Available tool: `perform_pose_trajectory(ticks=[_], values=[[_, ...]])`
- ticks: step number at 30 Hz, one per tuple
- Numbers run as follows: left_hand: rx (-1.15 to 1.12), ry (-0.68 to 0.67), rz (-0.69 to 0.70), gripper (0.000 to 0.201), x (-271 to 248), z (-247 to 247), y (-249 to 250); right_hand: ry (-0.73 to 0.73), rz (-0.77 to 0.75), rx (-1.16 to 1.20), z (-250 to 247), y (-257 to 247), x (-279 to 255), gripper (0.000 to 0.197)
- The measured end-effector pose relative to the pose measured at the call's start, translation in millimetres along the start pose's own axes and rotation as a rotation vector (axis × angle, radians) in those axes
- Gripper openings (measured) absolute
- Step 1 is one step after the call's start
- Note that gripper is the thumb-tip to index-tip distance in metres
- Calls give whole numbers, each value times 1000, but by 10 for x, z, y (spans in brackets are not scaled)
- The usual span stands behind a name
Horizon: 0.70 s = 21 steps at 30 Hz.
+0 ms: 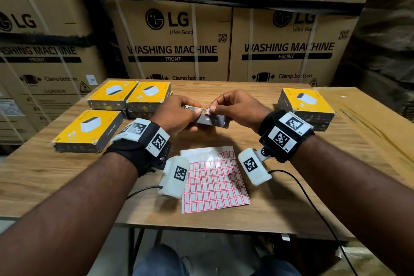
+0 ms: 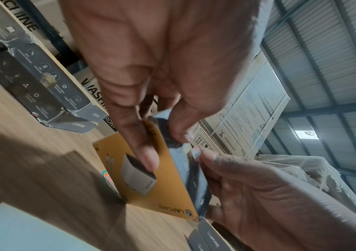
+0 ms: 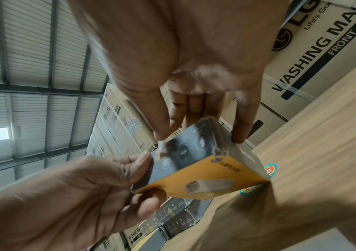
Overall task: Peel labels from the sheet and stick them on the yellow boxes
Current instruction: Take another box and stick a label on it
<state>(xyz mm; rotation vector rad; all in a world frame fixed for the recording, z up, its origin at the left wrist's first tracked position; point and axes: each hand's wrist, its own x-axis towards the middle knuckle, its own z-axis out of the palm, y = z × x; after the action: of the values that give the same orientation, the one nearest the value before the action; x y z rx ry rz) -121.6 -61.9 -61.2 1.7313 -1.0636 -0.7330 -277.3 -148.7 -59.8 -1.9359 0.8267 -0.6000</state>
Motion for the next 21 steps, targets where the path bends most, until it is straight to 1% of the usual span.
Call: perform_pose_trajectory(ticks=[9, 17, 21], values=[[20, 0, 0, 19, -17, 1, 11, 21, -17, -64, 24, -22, 10, 15], [51, 1, 18, 21, -39, 9, 14, 28, -55, -84, 50, -12, 18, 12], [58, 9, 16, 20, -46, 8, 28, 33, -62, -95, 56, -8, 30, 6]])
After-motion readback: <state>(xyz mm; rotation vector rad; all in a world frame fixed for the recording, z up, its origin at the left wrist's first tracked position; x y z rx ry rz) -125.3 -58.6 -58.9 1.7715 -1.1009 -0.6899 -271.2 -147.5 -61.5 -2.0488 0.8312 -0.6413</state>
